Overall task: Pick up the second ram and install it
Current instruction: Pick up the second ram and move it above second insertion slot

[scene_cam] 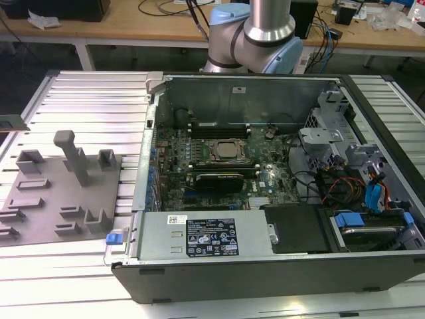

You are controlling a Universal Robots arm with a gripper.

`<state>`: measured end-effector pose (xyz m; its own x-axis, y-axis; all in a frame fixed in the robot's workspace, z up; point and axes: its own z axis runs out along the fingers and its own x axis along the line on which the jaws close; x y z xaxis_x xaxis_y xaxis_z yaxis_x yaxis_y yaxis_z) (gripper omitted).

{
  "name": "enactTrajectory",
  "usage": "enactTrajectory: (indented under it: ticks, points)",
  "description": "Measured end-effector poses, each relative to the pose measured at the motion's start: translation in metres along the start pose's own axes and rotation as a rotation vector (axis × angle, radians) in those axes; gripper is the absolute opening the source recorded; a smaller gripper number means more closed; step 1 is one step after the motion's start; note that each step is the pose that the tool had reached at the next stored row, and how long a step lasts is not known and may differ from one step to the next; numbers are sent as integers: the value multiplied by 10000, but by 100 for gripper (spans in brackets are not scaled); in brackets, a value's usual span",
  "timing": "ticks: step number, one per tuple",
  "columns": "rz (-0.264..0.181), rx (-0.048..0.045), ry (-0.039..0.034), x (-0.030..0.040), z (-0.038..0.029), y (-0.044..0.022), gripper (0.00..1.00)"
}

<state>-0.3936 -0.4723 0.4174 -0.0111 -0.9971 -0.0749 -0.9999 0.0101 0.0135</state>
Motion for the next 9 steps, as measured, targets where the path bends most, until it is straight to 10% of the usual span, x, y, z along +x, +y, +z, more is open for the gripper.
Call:
enactTrajectory:
  ticks: [9]
  points:
    - [1,-1,48,-19,3,-312,14]
